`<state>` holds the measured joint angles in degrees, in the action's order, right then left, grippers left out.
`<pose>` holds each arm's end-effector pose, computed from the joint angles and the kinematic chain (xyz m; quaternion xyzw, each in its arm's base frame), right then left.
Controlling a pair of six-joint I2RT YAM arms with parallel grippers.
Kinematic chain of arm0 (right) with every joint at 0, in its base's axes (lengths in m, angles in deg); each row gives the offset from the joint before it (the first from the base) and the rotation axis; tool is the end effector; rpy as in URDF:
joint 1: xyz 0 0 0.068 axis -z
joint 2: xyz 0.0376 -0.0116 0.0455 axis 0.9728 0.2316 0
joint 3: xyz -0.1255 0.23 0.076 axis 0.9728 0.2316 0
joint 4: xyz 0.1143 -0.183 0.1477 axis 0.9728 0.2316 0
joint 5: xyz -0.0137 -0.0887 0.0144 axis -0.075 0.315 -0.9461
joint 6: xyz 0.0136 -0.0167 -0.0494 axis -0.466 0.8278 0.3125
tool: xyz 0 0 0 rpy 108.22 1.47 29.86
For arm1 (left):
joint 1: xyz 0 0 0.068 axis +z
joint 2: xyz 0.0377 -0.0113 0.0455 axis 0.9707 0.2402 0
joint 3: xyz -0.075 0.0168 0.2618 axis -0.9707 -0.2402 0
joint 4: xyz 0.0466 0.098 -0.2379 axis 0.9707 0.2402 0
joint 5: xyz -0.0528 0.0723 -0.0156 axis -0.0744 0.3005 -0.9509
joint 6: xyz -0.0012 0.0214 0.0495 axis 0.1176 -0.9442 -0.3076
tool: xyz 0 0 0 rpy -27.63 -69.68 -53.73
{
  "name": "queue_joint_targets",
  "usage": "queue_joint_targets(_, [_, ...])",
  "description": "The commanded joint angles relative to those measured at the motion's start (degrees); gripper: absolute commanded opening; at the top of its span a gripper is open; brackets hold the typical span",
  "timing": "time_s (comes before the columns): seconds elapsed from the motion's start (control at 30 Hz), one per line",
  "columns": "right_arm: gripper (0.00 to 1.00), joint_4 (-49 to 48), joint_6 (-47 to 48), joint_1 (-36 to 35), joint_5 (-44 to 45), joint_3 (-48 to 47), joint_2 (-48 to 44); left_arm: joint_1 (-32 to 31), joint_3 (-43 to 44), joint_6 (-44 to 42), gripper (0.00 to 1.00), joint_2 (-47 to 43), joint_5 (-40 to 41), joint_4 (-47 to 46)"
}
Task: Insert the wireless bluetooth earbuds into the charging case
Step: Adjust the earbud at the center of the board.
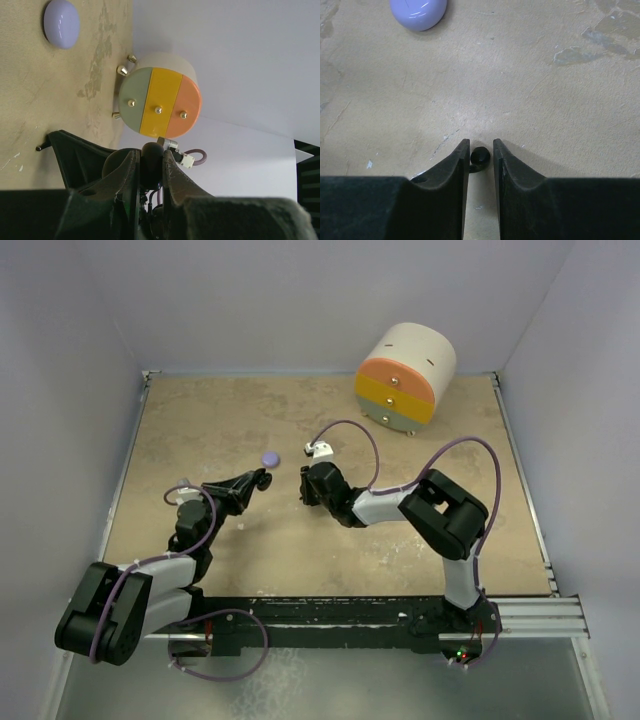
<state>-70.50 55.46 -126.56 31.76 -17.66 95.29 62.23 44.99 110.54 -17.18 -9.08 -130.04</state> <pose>0.2678 0.3029 0.1428 -0.0856 0.8384 0.2340 0.4848 0.1841 -0.0472 0.1570 -0.5092 0.5398 -0.5795 0.3369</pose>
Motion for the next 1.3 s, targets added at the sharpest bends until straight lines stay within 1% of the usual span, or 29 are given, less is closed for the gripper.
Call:
queue_joint_targets(0.0, [0.28,4.9,-0.2,-0.9,1.1,0.2,1.3,0.6,-0.4,0.3,0.00,-0.7,-0.6,-3.6])
queue_joint_targets(0.23, [0.30,7.2,-0.5,-2.5,3.6,-0.4,2.6,0.8,-0.4,0.4,0.00,-0.7,-0.8,-3.6])
queue_joint_targets(0.8, [0.29,10.0,-1.9,-3.6,8.4,0.3,3.8,1.0,-0.2,0.2,0.00,-1.4,-0.9,-2.6])
queue_joint_targets(1.07, [0.23,11.0,-2.0,-3.9,10.2,0.2,4.0,1.0,-0.3,0.0,0.00,-1.3,-0.8,-2.4])
queue_joint_targets(1.1, [0.21,11.0,-1.9,-3.9,10.4,0.2,3.9,1.0,-0.3,0.0,0.00,-1.2,-0.9,-2.4])
queue_joint_targets(1.2, [0.20,11.0,-1.7,-4.0,10.8,0.3,3.5,1.0,-0.3,0.0,0.00,-1.1,-0.9,-2.5])
queue_joint_targets(1.27, [0.16,10.8,-1.6,-4.0,11.1,0.3,3.1,1.1,-0.3,0.0,0.00,-1.1,-0.9,-2.5])
